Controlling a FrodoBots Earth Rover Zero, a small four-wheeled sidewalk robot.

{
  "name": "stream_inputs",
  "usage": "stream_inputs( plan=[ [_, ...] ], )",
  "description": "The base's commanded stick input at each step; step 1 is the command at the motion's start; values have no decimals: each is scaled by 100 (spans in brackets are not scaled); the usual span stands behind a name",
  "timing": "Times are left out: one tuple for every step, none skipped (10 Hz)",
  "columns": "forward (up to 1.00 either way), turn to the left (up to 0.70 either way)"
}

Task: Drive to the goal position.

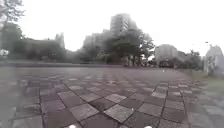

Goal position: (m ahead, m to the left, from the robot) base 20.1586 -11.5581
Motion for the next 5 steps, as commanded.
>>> stream_inputs(
  plan=[
    [100,9],
    [100,4],
    [100,-23],
    [100,-31],
    [100,-31]
  ],
)
